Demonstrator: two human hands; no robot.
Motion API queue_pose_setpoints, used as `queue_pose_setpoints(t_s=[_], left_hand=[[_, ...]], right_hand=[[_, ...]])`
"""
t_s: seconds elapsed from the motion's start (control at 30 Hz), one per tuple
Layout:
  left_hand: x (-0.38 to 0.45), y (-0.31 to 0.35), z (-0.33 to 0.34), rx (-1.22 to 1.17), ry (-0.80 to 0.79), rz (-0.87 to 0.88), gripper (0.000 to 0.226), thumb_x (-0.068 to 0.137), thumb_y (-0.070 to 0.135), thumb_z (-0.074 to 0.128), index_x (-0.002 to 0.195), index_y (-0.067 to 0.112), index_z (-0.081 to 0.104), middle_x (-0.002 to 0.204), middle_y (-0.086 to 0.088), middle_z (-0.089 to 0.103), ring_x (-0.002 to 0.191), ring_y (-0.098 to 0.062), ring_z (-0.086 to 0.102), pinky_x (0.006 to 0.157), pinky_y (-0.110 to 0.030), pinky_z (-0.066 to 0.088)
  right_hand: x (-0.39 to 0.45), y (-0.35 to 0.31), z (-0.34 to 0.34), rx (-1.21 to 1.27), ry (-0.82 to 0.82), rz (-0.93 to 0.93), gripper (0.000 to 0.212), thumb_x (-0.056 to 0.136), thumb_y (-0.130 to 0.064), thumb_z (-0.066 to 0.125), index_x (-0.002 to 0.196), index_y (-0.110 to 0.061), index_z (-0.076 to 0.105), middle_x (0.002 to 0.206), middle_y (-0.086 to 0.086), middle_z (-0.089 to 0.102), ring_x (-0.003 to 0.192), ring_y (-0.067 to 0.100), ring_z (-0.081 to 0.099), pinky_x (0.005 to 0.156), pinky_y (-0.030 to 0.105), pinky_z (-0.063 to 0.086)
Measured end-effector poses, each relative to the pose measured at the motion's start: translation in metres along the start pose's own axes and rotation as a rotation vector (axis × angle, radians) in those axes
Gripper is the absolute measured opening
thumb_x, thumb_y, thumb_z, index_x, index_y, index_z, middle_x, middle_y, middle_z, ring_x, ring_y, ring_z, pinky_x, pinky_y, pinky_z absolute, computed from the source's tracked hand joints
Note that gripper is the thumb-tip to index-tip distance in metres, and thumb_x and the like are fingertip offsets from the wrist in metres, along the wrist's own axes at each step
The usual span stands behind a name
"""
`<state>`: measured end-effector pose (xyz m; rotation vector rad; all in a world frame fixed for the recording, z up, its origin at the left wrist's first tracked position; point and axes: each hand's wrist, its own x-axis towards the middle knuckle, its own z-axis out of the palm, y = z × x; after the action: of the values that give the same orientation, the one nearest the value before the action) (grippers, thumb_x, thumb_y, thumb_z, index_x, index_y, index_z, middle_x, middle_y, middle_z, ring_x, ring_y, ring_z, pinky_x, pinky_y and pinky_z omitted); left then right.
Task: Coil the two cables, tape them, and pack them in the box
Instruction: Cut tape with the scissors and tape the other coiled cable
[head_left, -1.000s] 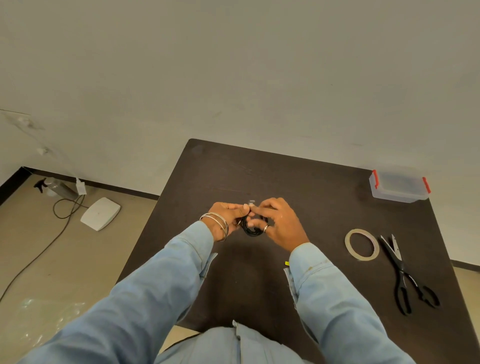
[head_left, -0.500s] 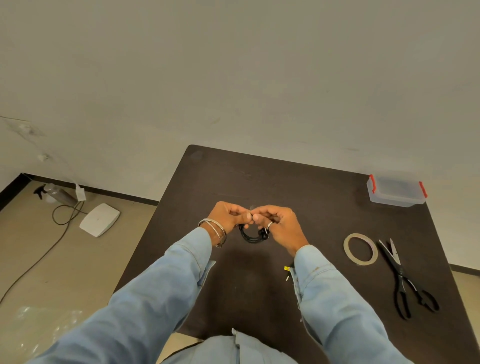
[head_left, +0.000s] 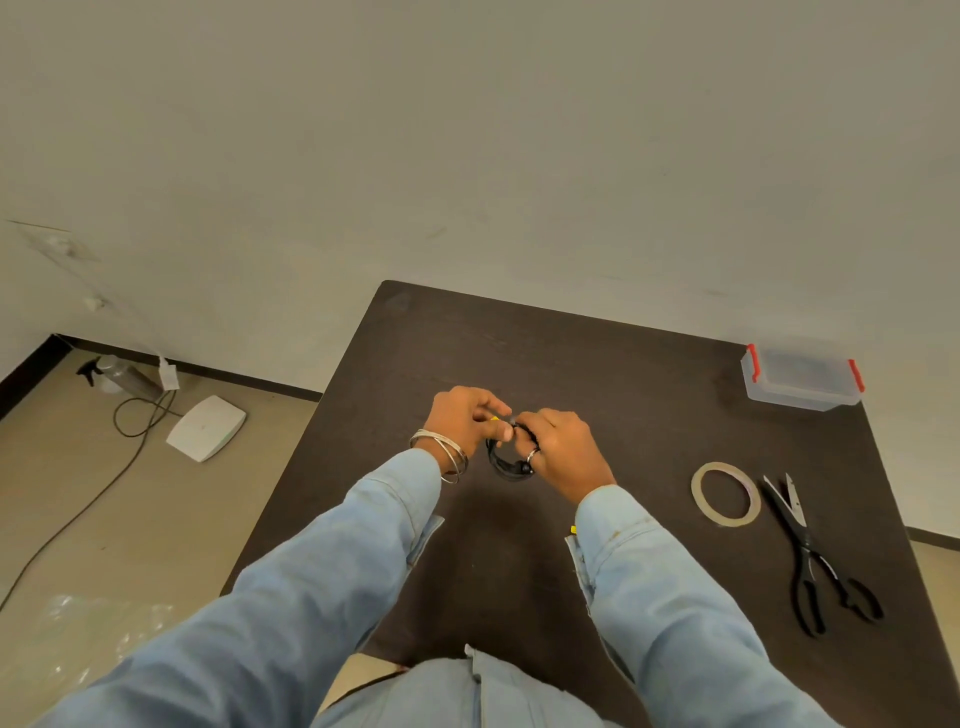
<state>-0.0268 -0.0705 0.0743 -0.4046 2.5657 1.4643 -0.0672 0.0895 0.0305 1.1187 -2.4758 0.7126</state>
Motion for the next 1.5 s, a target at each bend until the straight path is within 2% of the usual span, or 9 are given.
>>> queue_pose_setpoints(t_s=[0.2,0.33,0.4,0.47,0.63,1.0,1.17,1.33,1.5], left_hand=[[0.001,0.002,0.009,0.017,0.024,0.030,0.030,0.077,0.010,0.073,0.107,0.014,0.066,0.088,-0.005,0.072,0.075,-0.008,0.063,0.071,-0.012,0.044],[-0.002,-0.002,0.014,-0.158,0.072,-0.001,0.034,0.074,0.009,0.076,0.105,0.019,0.065,0.078,-0.002,0.073,0.074,-0.008,0.068,0.073,-0.016,0.049],[-0.003,-0.004,0.016,-0.261,0.091,-0.034,0.033,0.072,0.008,0.078,0.100,0.020,0.067,0.077,-0.005,0.073,0.076,-0.015,0.070,0.079,-0.025,0.053],[-0.004,-0.005,0.017,-0.322,0.089,-0.049,0.032,0.071,0.006,0.078,0.098,0.019,0.068,0.077,-0.010,0.073,0.075,-0.018,0.069,0.080,-0.030,0.054],[-0.005,-0.005,0.019,-0.275,0.087,-0.024,0.032,0.071,0.005,0.078,0.098,0.019,0.069,0.073,0.000,0.071,0.071,-0.009,0.068,0.072,-0.017,0.050],[-0.002,-0.008,0.019,0.048,0.088,0.157,0.021,0.078,0.006,0.070,0.099,0.010,0.073,0.091,-0.006,0.072,0.081,-0.012,0.061,0.073,-0.001,0.042],[0.001,-0.012,0.026,0.287,0.013,0.207,0.017,0.086,0.009,0.062,0.101,0.010,0.071,0.098,-0.012,0.068,0.092,-0.024,0.060,0.081,-0.025,0.042],[0.003,-0.017,0.028,0.298,-0.013,0.114,0.015,0.090,0.011,0.057,0.100,0.010,0.067,0.094,-0.007,0.065,0.086,-0.020,0.057,0.077,-0.023,0.040],[0.008,-0.017,0.027,0.103,-0.079,-0.141,0.011,0.091,0.014,0.054,0.089,0.012,0.065,0.077,-0.006,0.068,0.072,-0.014,0.062,0.073,-0.026,0.047]], right_hand=[[-0.006,-0.004,0.009,-0.213,-0.001,0.043,0.013,0.081,-0.018,0.055,0.081,-0.008,0.063,0.064,0.004,0.061,0.056,0.024,0.058,0.073,0.032,0.031],[-0.011,-0.010,-0.002,0.350,-0.072,0.522,0.028,0.083,-0.016,0.058,0.110,-0.022,0.053,0.079,-0.005,0.058,0.079,0.025,0.054,0.075,0.039,0.046],[-0.012,-0.011,-0.008,0.492,-0.032,0.598,0.040,0.080,-0.009,0.063,0.114,-0.026,0.050,0.073,-0.007,0.053,0.077,0.015,0.056,0.074,0.028,0.048],[-0.013,-0.013,-0.013,0.493,-0.025,0.569,0.043,0.080,-0.003,0.064,0.117,-0.021,0.052,0.071,-0.010,0.051,0.069,0.005,0.054,0.070,0.017,0.043],[-0.017,-0.011,-0.006,0.259,-0.073,0.401,0.040,0.080,-0.006,0.061,0.116,-0.024,0.063,0.086,-0.002,0.058,0.080,0.015,0.054,0.079,0.038,0.035],[-0.014,-0.009,-0.003,0.077,-0.202,0.417,0.013,0.087,-0.017,0.055,0.095,-0.023,0.063,0.094,-0.006,0.054,0.092,0.014,0.049,0.077,0.029,0.013],[-0.009,-0.004,-0.008,0.073,-0.381,0.466,0.014,0.089,-0.022,0.053,0.099,-0.022,0.063,0.104,-0.005,0.051,0.104,0.015,0.042,0.082,0.033,0.013],[-0.006,0.004,-0.012,0.303,-0.548,0.641,0.008,0.092,-0.030,0.056,0.094,-0.025,0.061,0.106,-0.010,0.051,0.113,0.016,0.040,0.089,0.036,0.019],[-0.012,0.004,-0.016,0.587,-0.454,0.771,0.012,0.087,-0.024,0.064,0.096,-0.031,0.064,0.099,-0.010,0.060,0.099,0.013,0.057,0.100,0.046,0.041]])
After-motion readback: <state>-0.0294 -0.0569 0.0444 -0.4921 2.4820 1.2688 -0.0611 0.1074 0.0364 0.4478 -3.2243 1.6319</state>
